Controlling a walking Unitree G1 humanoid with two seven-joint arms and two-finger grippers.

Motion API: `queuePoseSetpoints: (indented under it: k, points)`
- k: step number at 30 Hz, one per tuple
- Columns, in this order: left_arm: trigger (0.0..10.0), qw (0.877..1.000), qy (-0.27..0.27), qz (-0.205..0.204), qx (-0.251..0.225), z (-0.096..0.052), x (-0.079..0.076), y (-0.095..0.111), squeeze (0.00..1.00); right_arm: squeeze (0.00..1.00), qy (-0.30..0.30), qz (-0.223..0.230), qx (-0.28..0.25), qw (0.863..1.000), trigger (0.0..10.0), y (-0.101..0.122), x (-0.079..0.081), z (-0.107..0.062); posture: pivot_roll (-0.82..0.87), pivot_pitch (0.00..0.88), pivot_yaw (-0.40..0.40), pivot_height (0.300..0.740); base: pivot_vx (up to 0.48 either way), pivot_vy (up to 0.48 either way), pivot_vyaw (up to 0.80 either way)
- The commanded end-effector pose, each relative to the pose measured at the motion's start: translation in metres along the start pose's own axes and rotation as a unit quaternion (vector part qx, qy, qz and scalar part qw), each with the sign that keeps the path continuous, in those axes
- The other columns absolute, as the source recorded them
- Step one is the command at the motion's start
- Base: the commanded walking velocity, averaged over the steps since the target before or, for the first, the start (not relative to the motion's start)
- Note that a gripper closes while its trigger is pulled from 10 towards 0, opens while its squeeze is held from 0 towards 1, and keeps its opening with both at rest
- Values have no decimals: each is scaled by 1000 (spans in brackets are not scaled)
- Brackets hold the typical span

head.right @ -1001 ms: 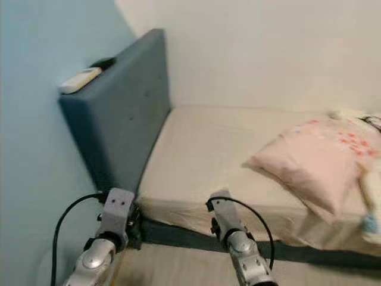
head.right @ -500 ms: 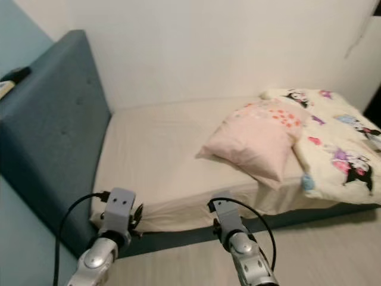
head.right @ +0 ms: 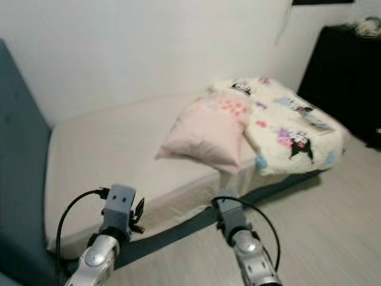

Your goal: Clean up the room

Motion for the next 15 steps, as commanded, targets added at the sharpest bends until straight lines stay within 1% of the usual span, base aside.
queuePoseSetpoints:
  k: [1, 2, 4, 9, 15]
  points:
    - [10000, 1000, 7, -15, -12, 0, 2, 5, 0, 0, 5, 4, -13, 1000, 10000, 3, 4, -1, 58, 15, -19, 740, 0, 0, -800]
    - [10000, 999, 2, -23, -25, -1, 2, 10, 0, 0, 7, 6, -19, 1000, 10000, 6, 5, -2, 59, 16, -20, 740, 0, 0, -800]
    - [10000, 999, -4, -25, -31, -1, 0, 13, 0, 0, 8, 6, -19, 1000, 10000, 6, 5, -2, 60, 15, -20, 740, 0, 0, -800]
    - [10000, 999, -8, -26, -32, -1, -1, 13, 0, 0, 9, 5, -18, 1000, 10000, 5, 5, -2, 60, 15, -20, 740, 0, 0, -800]
    - [10000, 999, -12, -29, -33, -1, -2, 13, 0, 0, 17, 14, -28, 999, 10000, 8, 9, -2, 60, 17, -16, 740, 0, 0, -800]
Point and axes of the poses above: a point about 5 cm out from each wrist's last joint towards the gripper, its own z axis pointing out of the wrist towards the gripper, its own y axis along the axis of the wrist's last joint, x = y × z, the point moved 6 cm from there along z, pointing out of the wrist towards the gripper, and after that the axes turned 9 degrees about z, right-handed, at the moved point
